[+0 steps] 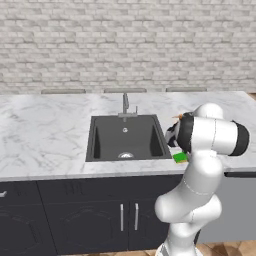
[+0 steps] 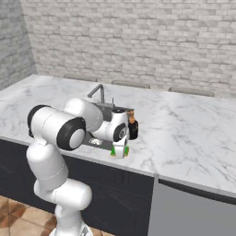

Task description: Restock the sink supplies by placing the sponge and soap dispenser on the counter and next to the sink. Make sure the soap dispenser is upright.

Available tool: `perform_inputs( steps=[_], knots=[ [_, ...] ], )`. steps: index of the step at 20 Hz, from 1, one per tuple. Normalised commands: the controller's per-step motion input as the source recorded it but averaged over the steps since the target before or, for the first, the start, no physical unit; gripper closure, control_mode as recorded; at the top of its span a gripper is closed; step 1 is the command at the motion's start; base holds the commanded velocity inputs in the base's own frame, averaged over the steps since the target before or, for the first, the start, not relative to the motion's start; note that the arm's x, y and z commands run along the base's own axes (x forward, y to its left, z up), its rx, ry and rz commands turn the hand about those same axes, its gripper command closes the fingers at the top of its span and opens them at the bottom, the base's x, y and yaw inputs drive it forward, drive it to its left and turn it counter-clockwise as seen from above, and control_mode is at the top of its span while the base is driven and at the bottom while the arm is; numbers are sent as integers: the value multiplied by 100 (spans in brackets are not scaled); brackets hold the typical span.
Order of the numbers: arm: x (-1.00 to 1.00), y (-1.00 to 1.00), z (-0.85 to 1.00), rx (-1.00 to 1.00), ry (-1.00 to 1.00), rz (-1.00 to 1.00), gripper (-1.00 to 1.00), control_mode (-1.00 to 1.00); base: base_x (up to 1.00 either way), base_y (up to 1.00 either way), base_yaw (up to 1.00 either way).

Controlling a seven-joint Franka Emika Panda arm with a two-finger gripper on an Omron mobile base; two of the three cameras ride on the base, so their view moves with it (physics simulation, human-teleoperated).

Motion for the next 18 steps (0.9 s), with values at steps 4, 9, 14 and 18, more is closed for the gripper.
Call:
perform_inputs(
  steps=[4, 9, 14, 18],
  knots=[
    [14, -1, -14, 0, 0, -1, -100, -100, 0, 0, 0],
    [12, 0, -4, 0, 0, -2, -100, -100, 0, 0, 0],
    [6, -7, 0, 0, 0, -1, -100, -100, 0, 0, 0],
    [-3, -1, 0, 0, 0, 0, -100, -100, 0, 0, 0]
  ],
)
